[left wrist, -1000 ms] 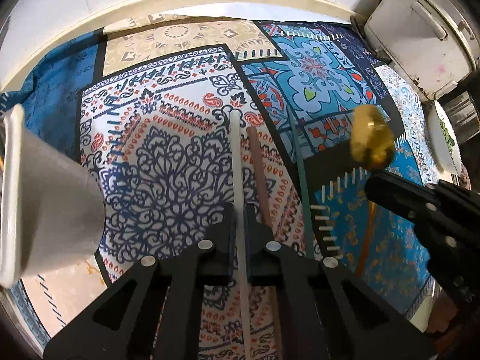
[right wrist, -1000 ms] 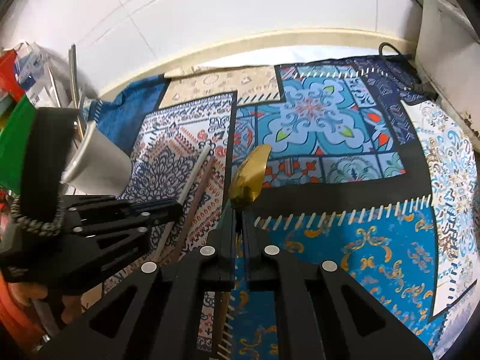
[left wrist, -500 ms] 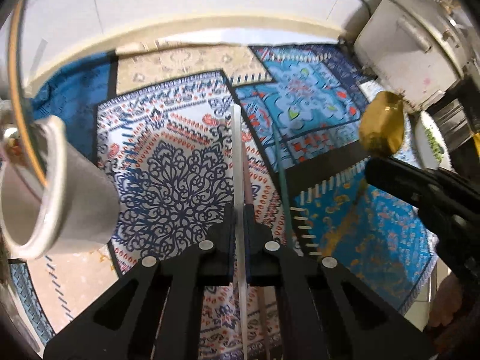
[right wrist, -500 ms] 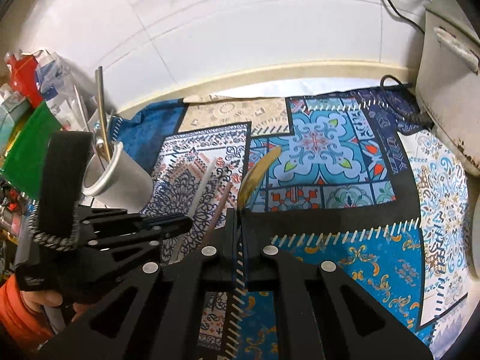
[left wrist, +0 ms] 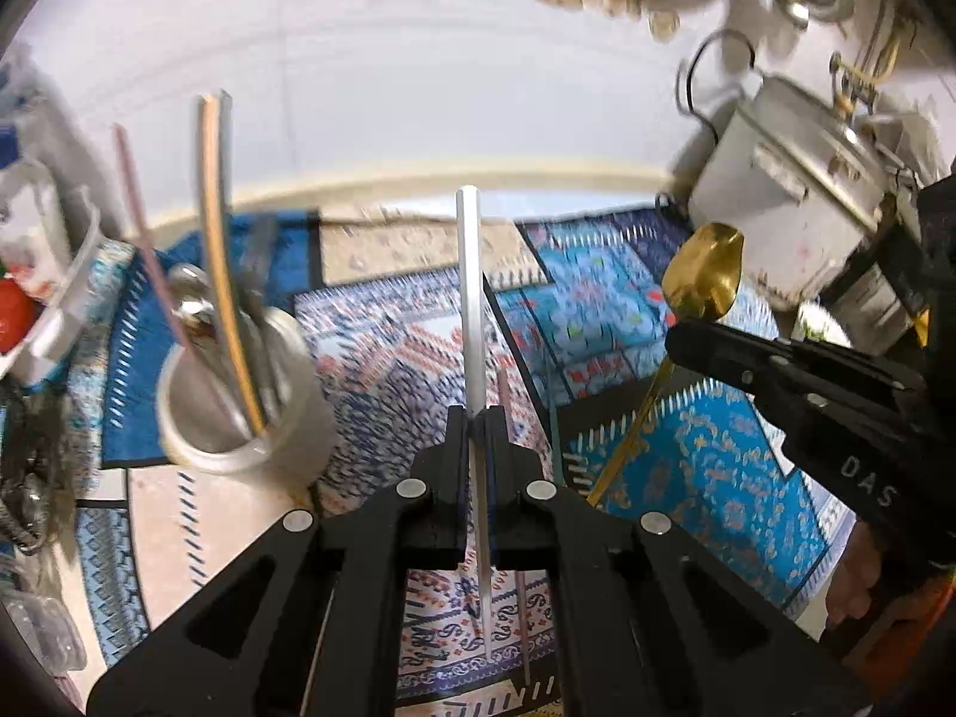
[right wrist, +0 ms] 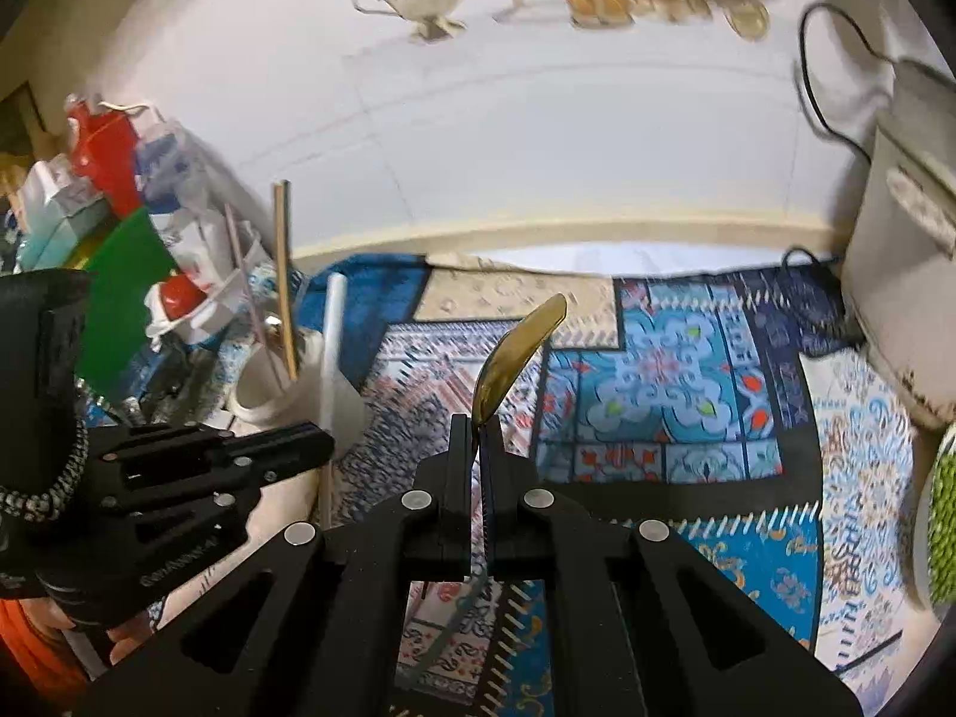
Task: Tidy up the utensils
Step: 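Grasp the white chopstick with the left tool while the right tool lifts the gold spoon, then lower the white chopstick and gold spoon into the white cup and open both tools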
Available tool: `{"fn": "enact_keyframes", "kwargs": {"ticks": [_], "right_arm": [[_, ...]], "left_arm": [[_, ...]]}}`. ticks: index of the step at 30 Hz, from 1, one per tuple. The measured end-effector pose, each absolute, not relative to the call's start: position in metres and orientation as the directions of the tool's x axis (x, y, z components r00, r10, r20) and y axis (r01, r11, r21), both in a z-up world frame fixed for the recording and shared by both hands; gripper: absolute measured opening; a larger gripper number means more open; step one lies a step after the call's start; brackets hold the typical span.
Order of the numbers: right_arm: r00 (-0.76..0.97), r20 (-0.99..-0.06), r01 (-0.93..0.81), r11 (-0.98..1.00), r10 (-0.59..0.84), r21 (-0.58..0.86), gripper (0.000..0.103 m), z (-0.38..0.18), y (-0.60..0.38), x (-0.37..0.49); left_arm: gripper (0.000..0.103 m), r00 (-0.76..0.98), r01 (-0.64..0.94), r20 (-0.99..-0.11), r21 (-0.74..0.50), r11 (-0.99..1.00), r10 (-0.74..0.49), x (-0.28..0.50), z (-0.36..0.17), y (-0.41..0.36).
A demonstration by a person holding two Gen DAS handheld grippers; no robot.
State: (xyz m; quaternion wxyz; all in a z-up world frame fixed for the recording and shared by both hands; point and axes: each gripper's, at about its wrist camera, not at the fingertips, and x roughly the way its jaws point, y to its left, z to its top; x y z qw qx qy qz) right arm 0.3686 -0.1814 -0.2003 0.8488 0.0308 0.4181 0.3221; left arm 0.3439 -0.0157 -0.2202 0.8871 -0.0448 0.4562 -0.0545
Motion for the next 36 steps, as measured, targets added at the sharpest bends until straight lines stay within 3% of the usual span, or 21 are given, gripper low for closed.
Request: {"fn": "enact_keyframes", "kwargs": {"ticks": [11,22,25,30,36], "right_arm": [[0.479,-0.598,-0.618,0.731,0.642,0.289,0.003,-0.155,-0.148,0.365],[0.464,-0.585,-0.647,0.705,0.666,0.289,0.003,-0.144,-0.116,0.37],[0.468,-0.565,-0.661,0.694,0.679,0.286,0.003,-0.133,-0.102,0.373],[0.476,-0.535,-0.685,0.676,0.698,0.273,0.003,-0.123,-0.073,0.381],[0.462,-0.584,-0.693,0.683,0.668,0.233,0.003,-0.152,-0.029,0.391]], "left_arm": [[0.0,0.731,-0.019,-0.678,-0.136,0.991,-0.079,0.325,-0.149,0.029],[0.0,0.716,-0.067,-0.695,-0.17,0.983,-0.071,0.319,-0.162,0.068],[0.004,0.708,-0.09,-0.704,-0.171,0.981,-0.058,0.317,-0.164,0.084],[0.023,0.691,-0.141,-0.723,-0.142,0.98,-0.006,0.309,-0.169,0.11],[0.025,0.655,-0.191,-0.755,-0.133,0.972,0.025,0.3,-0.184,0.136]]}}
